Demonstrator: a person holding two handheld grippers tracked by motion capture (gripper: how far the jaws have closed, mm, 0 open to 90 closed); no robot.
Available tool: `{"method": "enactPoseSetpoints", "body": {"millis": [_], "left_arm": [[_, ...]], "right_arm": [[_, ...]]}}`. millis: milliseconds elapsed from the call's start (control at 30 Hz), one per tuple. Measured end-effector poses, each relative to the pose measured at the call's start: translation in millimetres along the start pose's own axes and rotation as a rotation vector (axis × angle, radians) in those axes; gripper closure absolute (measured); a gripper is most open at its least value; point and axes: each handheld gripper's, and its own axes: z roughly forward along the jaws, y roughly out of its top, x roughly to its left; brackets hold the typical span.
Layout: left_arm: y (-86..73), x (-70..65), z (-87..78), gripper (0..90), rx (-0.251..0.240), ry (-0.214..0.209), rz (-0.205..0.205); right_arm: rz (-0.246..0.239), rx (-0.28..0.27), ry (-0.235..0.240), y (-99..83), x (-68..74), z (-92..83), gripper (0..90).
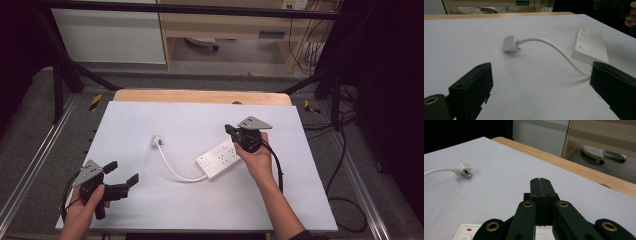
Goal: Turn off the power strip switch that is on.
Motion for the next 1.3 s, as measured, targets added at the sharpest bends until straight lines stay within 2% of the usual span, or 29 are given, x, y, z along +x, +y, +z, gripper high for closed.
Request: {"method": "enactPoseSetpoints", "body": {"millis": [733, 1300], "left_arm": [[0.2, -0.1, 0.2, 4.6, 0.001, -0.003, 0.004], [-0.2, -0.4, 0.5, 4.6, 0.01, -0.005, 0.004]], "right_arm": [[0.006, 0.06, 0.016, -13.8, 0.6, 4.3, 90.0], [-0.009, 0.142, 0.043, -27.0, 9.6, 13.2, 90.0]]}}
